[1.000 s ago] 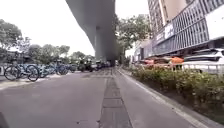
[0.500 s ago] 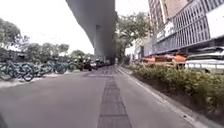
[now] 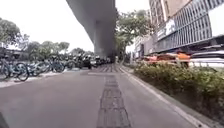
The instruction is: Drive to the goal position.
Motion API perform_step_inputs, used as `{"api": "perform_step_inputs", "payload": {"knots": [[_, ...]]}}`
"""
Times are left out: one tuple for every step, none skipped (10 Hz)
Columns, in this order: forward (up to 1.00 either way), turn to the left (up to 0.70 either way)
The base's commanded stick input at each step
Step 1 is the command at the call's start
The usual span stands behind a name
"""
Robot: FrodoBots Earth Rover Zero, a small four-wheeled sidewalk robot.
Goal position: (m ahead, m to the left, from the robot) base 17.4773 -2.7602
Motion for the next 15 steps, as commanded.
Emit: {"api": "perform_step_inputs", "payload": {"knots": [[0.45,0.00],[0.45,0.00],[0.45,0.00],[0.45,0.00],[0.45,0.00],[0.45,0.00],[0.45,0.00],[0.45,0.00],[0.45,0.00],[0.45,0.00],[0.45,0.00],[0.45,0.00],[0.45,0.00],[0.45,0.00],[0.45,0.00]]}}
